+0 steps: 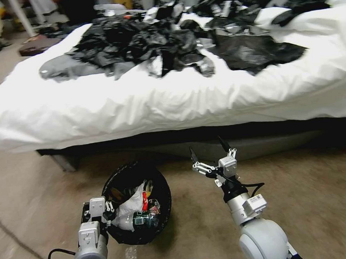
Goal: Pick up the trash bin, then pick up the garbage from the floor and place it into the trash bin.
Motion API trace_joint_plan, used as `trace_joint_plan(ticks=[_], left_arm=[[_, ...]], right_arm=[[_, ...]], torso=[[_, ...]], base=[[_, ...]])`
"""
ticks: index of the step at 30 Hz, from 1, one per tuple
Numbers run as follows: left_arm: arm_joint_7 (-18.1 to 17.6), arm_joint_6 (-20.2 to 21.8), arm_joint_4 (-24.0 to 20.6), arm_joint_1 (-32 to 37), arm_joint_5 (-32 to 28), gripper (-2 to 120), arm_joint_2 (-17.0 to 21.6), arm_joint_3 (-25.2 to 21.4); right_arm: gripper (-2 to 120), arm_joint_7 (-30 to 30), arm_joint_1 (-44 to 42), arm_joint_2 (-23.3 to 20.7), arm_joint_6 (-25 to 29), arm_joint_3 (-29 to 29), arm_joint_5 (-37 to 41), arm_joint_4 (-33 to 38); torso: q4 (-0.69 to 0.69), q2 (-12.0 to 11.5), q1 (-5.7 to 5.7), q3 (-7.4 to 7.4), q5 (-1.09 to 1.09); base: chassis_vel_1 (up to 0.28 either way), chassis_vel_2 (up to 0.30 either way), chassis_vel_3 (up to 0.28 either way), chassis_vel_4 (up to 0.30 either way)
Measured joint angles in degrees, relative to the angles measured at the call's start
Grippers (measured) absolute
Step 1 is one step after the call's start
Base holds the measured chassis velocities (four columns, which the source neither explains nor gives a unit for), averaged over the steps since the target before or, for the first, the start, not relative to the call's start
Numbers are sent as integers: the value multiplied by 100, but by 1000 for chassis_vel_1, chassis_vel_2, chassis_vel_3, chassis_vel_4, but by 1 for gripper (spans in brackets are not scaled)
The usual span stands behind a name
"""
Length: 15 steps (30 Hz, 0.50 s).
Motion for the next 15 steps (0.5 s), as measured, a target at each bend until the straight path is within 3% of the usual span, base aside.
trace_joint_plan(ticks=[15], left_arm=[[-10,-47,-16,36,-10,0,27,-8]], right_arm=[[100,6,-3,33,-8,20,-6,12]], torso=[[-1,0,0,0,0]], base=[[119,124,130,128]])
